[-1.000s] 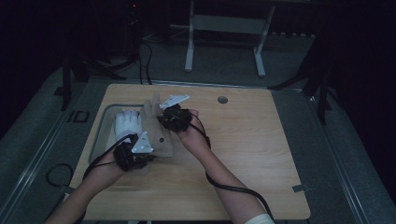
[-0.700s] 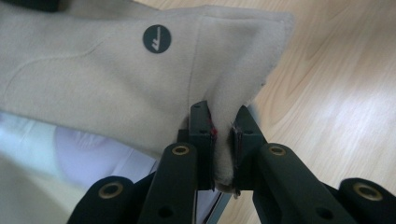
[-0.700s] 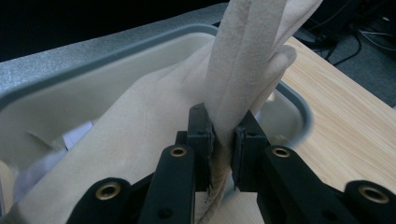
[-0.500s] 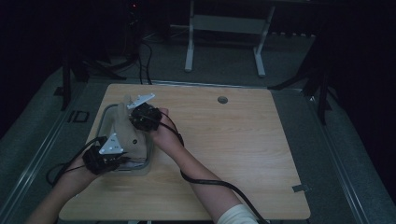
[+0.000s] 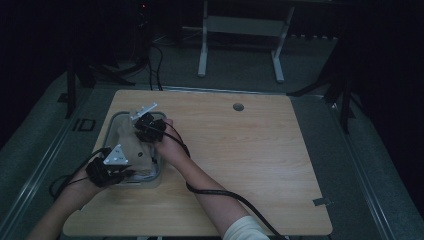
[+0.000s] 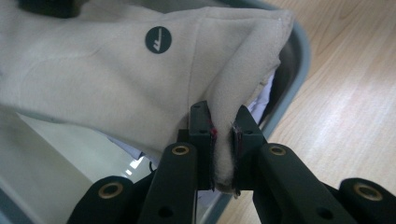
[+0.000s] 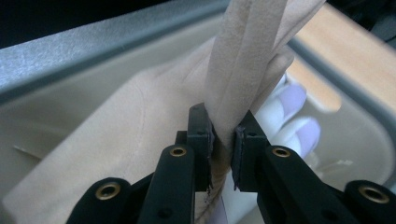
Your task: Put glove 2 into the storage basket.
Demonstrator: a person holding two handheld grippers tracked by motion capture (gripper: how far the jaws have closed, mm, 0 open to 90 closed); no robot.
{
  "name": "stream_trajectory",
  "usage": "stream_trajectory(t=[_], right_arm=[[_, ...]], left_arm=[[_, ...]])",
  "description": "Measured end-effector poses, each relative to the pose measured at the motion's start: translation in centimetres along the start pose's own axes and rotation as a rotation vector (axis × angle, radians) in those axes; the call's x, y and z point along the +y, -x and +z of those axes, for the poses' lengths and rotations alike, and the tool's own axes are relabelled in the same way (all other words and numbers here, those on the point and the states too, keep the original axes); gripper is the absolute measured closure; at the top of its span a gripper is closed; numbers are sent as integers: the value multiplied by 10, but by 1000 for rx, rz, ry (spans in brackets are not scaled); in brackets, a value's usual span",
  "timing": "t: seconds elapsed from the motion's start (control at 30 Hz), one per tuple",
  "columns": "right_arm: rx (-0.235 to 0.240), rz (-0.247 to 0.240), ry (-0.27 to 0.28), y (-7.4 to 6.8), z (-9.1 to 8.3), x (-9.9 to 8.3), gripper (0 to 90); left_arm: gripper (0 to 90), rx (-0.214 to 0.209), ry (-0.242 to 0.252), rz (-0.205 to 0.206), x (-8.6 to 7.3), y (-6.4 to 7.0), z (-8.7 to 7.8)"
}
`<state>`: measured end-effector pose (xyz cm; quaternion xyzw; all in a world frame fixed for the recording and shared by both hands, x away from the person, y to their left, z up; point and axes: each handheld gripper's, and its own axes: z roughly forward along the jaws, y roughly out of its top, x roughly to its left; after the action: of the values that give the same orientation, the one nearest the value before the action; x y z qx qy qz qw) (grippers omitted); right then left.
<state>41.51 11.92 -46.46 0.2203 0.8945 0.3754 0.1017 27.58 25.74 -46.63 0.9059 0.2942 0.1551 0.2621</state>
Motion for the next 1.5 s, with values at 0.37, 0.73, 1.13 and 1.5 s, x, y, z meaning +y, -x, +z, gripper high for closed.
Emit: stream_trajectory(t=[0.37,0.73,1.13,1.5], right_arm=[[31,53,-57,18,13,-10,770],[27,47,-26,23,-5,-9,402],[74,52,52,31,-50,-18,153],[32,-16,36,42,-80,-59,139]], left_arm=[[817,-19,9,-31,-2,-2,17],[561,-16,78,-124,-4,-5,8],[145,84,248,-254,8,-6,-14],[146,23,341,-213,43,28,1]])
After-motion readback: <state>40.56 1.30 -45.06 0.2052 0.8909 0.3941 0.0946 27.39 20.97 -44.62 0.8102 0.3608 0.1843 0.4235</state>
